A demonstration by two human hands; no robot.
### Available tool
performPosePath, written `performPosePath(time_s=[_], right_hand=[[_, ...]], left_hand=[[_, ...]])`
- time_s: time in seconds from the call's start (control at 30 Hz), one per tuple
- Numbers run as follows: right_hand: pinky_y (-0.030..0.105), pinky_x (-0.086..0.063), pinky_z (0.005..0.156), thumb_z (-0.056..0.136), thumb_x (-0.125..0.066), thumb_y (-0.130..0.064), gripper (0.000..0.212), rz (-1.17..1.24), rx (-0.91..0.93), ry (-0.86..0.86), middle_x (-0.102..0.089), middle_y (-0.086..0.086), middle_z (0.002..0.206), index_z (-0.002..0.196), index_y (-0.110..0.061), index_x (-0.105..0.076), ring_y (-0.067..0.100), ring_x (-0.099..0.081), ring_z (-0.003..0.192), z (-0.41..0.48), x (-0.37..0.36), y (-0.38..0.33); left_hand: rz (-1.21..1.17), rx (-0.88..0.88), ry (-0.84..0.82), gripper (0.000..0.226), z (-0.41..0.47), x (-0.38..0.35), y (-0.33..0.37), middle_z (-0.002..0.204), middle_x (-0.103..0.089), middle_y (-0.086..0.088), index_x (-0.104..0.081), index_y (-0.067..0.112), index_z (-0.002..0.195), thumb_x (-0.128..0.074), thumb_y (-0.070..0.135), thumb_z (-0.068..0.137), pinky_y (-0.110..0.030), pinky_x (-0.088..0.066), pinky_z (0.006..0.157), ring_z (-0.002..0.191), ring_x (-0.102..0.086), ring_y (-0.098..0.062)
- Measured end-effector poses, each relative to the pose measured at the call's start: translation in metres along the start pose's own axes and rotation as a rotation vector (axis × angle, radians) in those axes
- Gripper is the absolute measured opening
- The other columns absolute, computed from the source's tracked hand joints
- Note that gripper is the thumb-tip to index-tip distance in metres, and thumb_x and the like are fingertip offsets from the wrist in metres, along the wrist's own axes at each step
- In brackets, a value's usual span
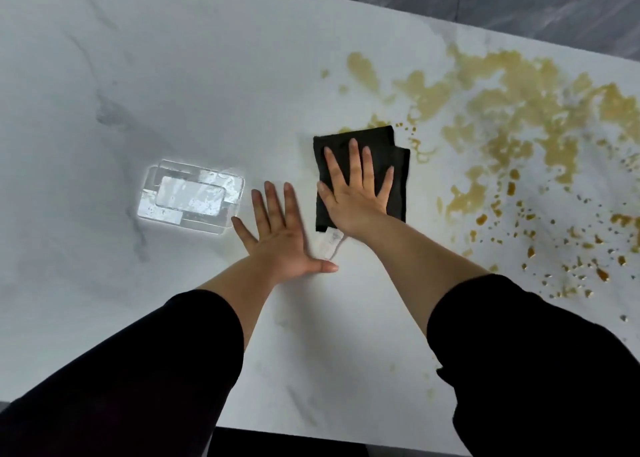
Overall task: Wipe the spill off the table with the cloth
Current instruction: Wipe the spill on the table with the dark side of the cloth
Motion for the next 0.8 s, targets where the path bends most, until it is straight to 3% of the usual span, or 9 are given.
performPosePath(time_s=[0.17,0.3,0.4,0.57,0.8], right_hand=[[0.052,0.026,0.105,0.098,-0.008,-0.056,0.057,-0.063,0.08,0.016,0.044,-0.007,0.148,0.139,-0.046,0.03,0.012,0.043,0.133,-0.036,-0.016,0.01],[0.048,0.034,0.101,0.096,-0.007,-0.058,0.057,-0.041,0.075,-0.057,0.053,-0.013,0.138,0.134,-0.051,0.036,0.007,0.05,0.126,-0.068,-0.033,0.015],[0.048,0.035,0.098,0.096,-0.008,-0.058,0.056,-0.037,0.058,-0.059,0.053,-0.013,0.139,0.134,-0.052,0.034,0.008,0.05,0.126,-0.046,-0.025,0.006],[0.053,0.026,0.105,0.098,-0.011,-0.056,0.055,-0.001,0.038,0.006,0.034,-0.006,0.154,0.146,-0.048,0.016,0.015,0.031,0.141,0.035,0.017,-0.021],[0.051,0.026,0.104,0.097,-0.01,-0.057,0.058,-0.038,0.059,0.033,0.041,-0.008,0.15,0.139,-0.047,0.029,0.012,0.038,0.136,-0.004,-0.001,-0.007]], left_hand=[[-0.011,-0.013,0.014,0.162,-0.001,0.0,0.0,0.124,0.068,-0.001,0.056,0.026,0.125,-0.066,0.09,0.039,-0.061,0.032,0.09,0.113,0.063,-0.021],[-0.043,-0.037,0.023,0.158,-0.002,-0.001,0.0,0.12,0.07,0.003,0.056,0.029,0.125,-0.067,0.084,0.042,-0.059,0.036,0.086,0.116,0.062,-0.02],[-0.049,-0.023,0.023,0.153,-0.001,0.0,0.001,0.122,0.069,0.001,0.056,0.028,0.125,-0.064,0.082,0.047,-0.061,0.034,0.09,0.117,0.061,-0.021],[-0.008,-0.007,-0.035,0.162,0.001,0.002,0.0,0.121,0.069,-0.005,0.059,0.024,0.122,-0.066,0.089,0.043,-0.068,0.023,0.098,0.112,0.064,-0.025],[-0.016,-0.021,-0.036,0.159,0.0,0.003,0.0,0.121,0.069,-0.005,0.06,0.023,0.12,-0.066,0.087,0.048,-0.068,0.023,0.099,0.114,0.063,-0.026]])
Point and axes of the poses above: each hand's wrist, its own z-axis towards the middle knuckle, its own x-axis out of the back of the hand, y = z × x, the point moved 2 cm from there along z, towards the middle knuckle
